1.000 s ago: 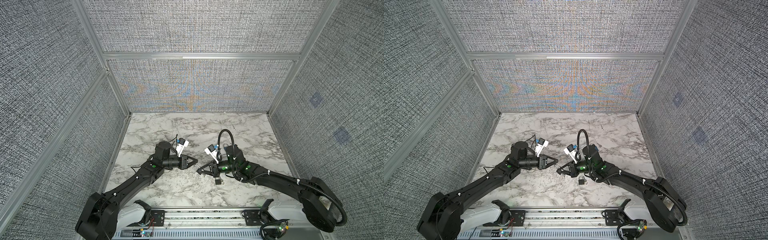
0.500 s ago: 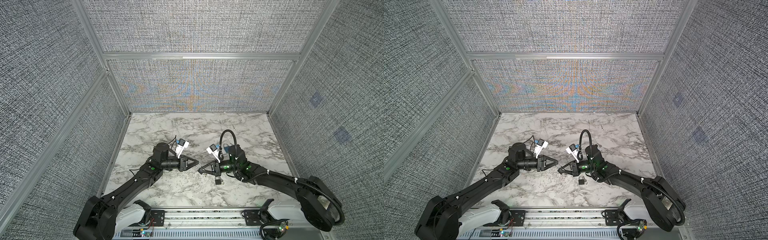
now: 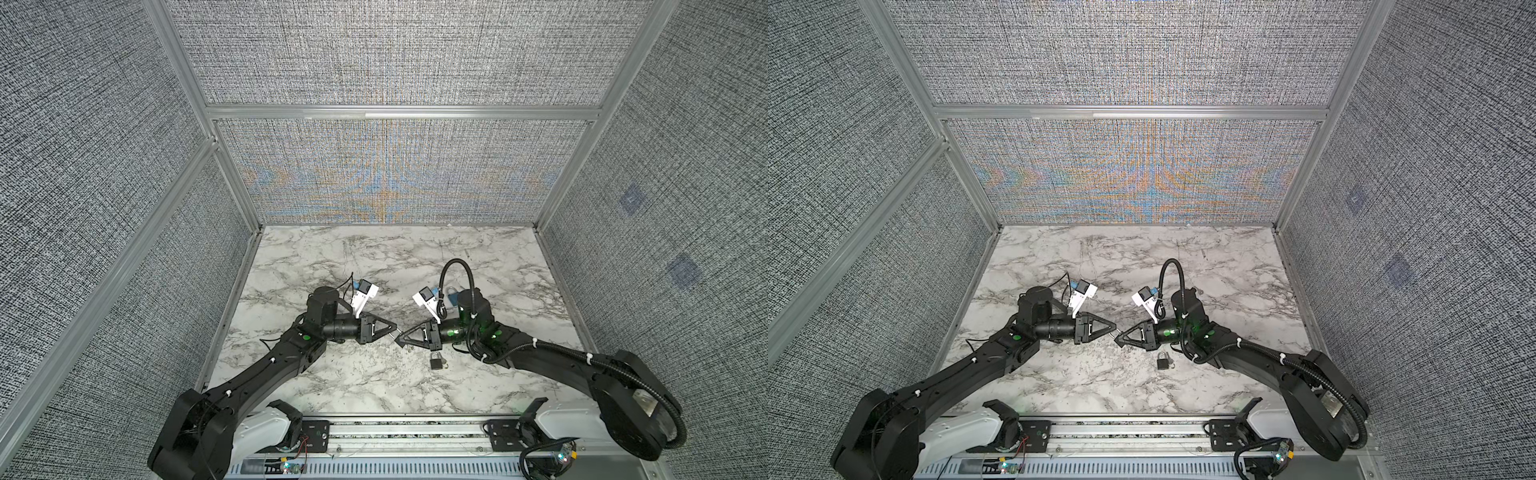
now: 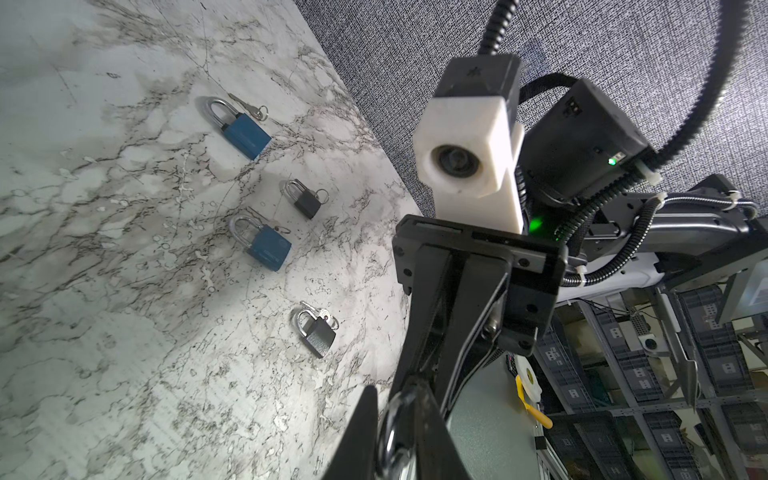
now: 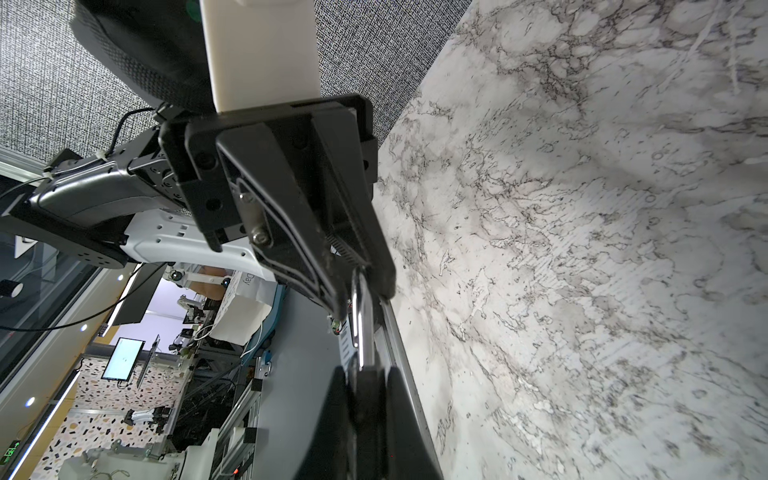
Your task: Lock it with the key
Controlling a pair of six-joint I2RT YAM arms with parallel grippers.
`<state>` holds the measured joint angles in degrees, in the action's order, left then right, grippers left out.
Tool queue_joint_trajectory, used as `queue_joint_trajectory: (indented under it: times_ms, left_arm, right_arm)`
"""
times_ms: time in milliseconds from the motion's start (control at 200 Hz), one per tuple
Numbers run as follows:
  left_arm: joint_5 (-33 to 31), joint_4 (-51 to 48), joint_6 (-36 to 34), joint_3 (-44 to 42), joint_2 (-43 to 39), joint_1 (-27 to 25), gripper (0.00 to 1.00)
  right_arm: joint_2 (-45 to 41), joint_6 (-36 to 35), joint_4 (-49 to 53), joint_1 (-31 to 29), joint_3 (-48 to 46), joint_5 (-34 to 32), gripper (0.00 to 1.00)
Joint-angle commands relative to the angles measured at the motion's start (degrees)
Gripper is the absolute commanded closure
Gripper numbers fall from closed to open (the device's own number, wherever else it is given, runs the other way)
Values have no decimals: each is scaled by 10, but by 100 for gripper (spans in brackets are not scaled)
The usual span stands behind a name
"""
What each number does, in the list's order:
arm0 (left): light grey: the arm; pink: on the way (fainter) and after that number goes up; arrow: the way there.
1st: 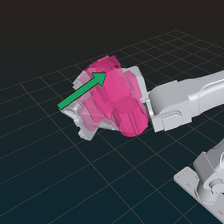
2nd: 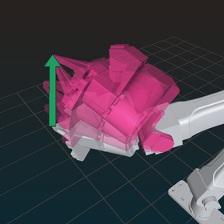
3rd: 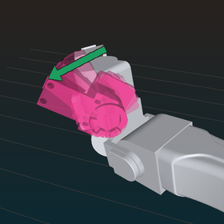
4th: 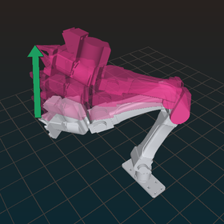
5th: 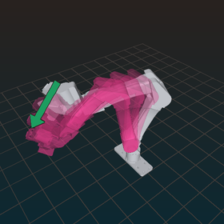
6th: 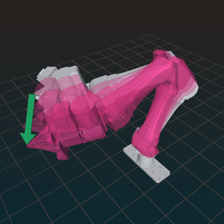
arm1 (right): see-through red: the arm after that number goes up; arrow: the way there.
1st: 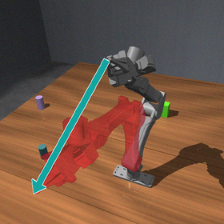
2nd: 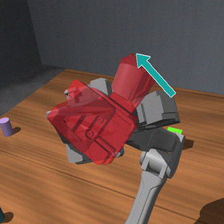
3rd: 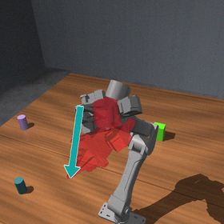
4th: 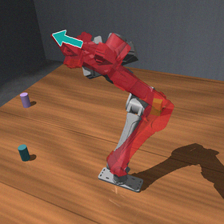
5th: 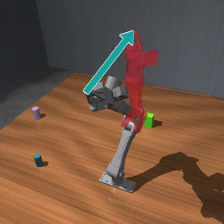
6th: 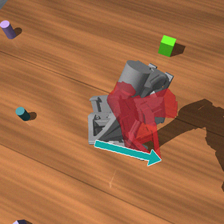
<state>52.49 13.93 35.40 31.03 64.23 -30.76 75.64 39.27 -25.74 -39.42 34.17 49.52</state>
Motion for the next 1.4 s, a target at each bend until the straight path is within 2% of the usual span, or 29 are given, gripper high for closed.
queue_joint_trajectory:
  times_ms: [0, 120, 260, 515, 815, 1196, 1396]
  left_arm:
    - [0, 4, -6, 0, -7, 1, 82]
    - [-6, 0, -6, -2, -8, 2, 86]
    - [-6, -5, -9, -1, -1, 2, 100]
    - [-10, 2, -9, 0, 10, 2, 100]
    - [-16, -2, -18, -3, 13, 2, 100]
    - [-12, 7, -17, -13, 21, 1, 100]
    - [-7, 37, 7, -34, 16, 0, 100]
  right_arm:
    - [1, 8, -31, -1, 3, 5, 100]
    - [1, 11, -34, -1, 5, 5, 100]
    - [-2, 36, -64, -1, 1, 17, 100]
    - [-7, 116, -169, -1, -22, 47, 100]
    - [-1, 178, -257, -1, -37, 53, 100]
    - [14, 188, -277, -1, -33, 45, 100]
    - [19, 189, -281, -1, -26, 34, 100]
